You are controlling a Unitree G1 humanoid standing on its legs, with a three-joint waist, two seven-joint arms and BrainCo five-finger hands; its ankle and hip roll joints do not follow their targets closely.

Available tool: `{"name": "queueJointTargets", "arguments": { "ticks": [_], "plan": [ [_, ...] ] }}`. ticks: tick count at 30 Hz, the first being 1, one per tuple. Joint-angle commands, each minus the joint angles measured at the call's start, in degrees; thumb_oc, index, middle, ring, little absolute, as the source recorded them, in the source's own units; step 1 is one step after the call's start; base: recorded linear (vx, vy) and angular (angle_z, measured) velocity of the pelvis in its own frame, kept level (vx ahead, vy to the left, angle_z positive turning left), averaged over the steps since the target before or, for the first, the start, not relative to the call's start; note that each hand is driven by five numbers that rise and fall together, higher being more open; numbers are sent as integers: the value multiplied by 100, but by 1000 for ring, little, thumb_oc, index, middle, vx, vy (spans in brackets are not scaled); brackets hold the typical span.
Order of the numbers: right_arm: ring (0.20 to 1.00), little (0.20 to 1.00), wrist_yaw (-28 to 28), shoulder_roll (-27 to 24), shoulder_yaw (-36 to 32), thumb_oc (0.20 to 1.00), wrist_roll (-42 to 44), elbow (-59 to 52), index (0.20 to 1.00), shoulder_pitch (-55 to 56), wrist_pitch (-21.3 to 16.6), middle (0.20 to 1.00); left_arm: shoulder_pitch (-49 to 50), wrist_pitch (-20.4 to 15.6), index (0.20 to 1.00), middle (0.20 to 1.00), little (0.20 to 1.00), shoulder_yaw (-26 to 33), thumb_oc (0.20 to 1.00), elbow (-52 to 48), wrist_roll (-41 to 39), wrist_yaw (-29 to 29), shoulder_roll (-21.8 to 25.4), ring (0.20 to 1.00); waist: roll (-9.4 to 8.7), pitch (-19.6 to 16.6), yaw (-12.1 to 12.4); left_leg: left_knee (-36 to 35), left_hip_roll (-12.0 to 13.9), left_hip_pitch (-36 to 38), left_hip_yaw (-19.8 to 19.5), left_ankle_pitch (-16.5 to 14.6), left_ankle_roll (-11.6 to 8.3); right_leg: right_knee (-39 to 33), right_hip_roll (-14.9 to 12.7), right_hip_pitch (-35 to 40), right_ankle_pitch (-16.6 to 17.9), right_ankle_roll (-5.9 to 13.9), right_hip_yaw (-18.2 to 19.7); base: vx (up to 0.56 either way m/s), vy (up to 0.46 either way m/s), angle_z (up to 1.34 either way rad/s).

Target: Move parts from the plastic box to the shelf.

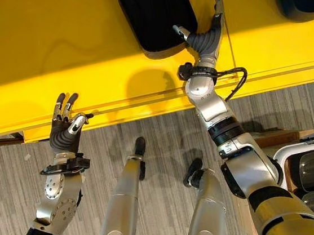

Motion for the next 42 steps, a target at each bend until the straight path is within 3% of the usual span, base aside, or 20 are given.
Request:
{"name": "queueJointTargets", "arguments": {
  "ticks": [1, 23, 42],
  "plan": [
    [1000, 1000, 263, -228, 111, 1000, 134, 34, 1000, -532, -206, 1000, 226, 60, 1000, 1000, 1000, -295, 1000, -160, -34, -107, 59, 1000, 29, -30, 195, 198, 159, 4, 122, -519, -66, -95, 208, 444, -302, 28, 217, 0, 0, 0],
    [1000, 1000, 722, 245, 438, 1000, 316, 0, 1000, -91, -258, 1000, 170, 58, 1000, 1000, 1000, -292, 1000, -101, -26, -106, 7, 1000, 25, -30, 222, 162, 176, -1, 113, -488, -63, -85, 198, 418, -293, 24, 166, 0, 0, 0],
    [1000, 1000, 761, 593, 442, 1000, 480, -207, 1000, 200, -350, 1000, 166, 67, 1000, 1000, 1000, -312, 1000, -34, 19, -48, -42, 1000, 27, -30, 226, 163, 172, -26, 126, -482, -51, -98, 191, 419, -264, 48, 143, 0, 0, 0]
  ]
}}
